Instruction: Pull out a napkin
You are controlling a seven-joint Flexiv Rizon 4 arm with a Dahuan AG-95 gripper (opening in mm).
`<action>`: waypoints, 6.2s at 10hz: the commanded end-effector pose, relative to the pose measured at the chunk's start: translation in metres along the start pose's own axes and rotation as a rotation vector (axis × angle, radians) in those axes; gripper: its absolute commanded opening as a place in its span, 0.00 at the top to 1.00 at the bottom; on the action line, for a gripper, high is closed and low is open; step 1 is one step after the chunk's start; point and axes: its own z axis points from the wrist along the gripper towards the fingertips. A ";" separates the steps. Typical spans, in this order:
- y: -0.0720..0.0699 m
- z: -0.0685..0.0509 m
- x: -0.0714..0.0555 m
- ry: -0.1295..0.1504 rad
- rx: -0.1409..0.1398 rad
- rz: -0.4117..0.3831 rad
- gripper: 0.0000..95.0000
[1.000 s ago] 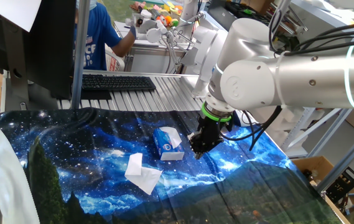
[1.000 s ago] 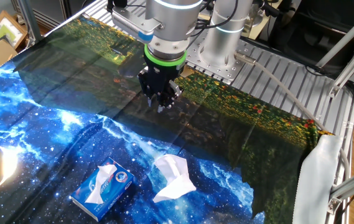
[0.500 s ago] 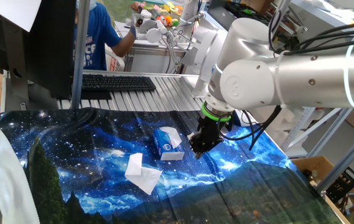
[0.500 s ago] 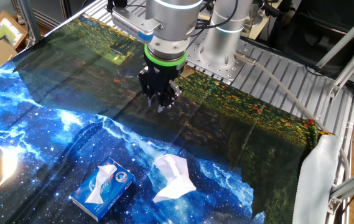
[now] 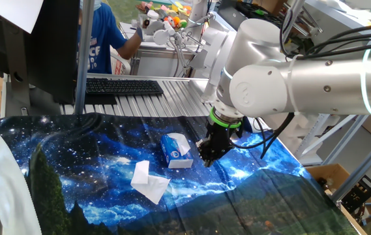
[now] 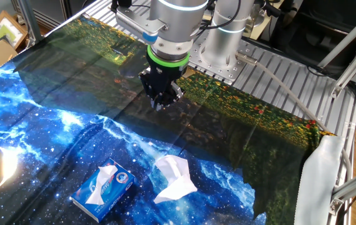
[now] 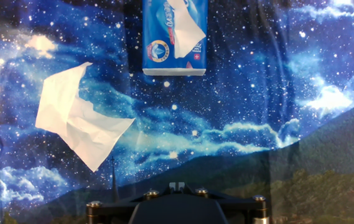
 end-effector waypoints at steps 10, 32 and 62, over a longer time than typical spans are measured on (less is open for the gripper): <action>0.000 -0.001 0.000 0.007 -0.047 -0.011 1.00; 0.000 0.000 0.000 0.001 -0.038 0.005 1.00; 0.003 -0.004 -0.209 -0.016 -0.035 0.120 1.00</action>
